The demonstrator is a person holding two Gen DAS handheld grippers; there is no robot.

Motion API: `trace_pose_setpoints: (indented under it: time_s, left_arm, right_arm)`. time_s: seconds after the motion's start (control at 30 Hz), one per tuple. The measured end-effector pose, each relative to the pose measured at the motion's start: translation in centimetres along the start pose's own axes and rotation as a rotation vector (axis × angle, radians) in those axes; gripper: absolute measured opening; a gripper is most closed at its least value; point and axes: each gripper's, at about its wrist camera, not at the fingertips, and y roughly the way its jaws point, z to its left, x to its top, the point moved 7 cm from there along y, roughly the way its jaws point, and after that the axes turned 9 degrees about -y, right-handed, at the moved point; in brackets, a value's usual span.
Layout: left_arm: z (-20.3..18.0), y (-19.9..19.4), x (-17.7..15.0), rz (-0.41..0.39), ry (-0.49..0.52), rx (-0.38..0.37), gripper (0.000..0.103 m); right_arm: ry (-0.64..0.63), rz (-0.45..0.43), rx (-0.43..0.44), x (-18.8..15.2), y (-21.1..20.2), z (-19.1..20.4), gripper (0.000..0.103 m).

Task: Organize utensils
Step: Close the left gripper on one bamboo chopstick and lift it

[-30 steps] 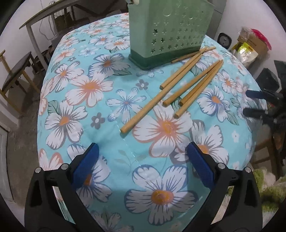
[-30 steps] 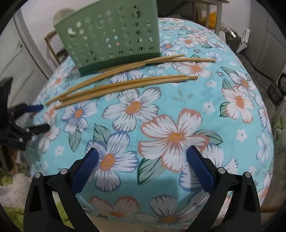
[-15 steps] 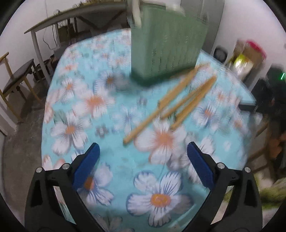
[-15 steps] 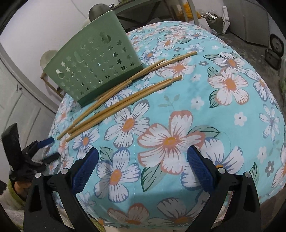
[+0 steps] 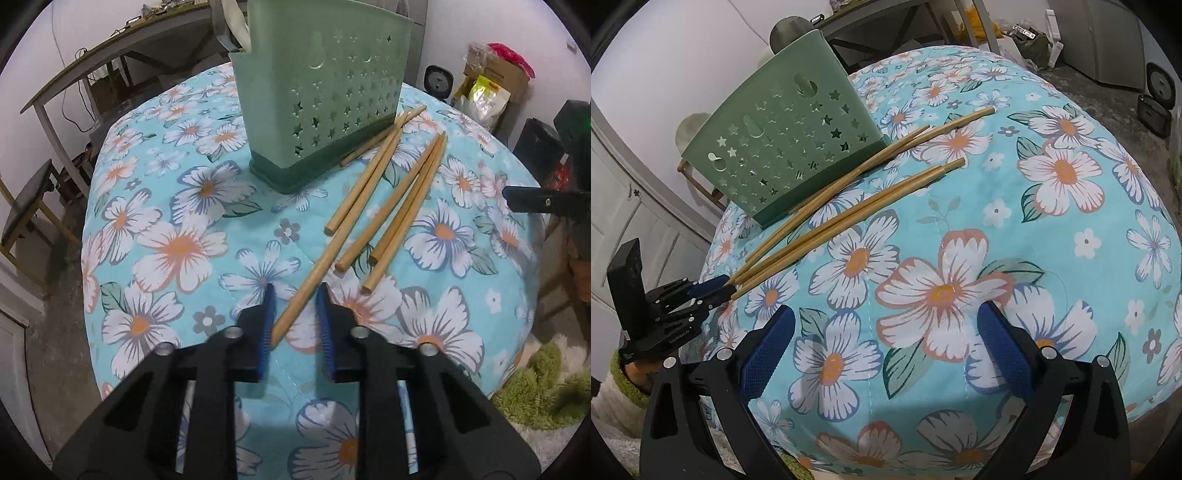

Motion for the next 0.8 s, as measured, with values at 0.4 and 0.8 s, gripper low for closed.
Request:
trace_pose_setpoints:
  time_s: [0.4, 0.8]
  left_arm:
    - [-0.4, -4.9, -6.4, 0.191, -0.054, -0.11, 0.006]
    - [0.4, -2.7, -0.3, 0.049, -0.229, -0.2, 0.015]
  right_arm:
    - [-0.001, 0.001, -0.003, 0.0, -0.1, -0.1, 0.095]
    - [0.006, 0.0, -0.008, 0.0, -0.1, -0.1, 0.094]
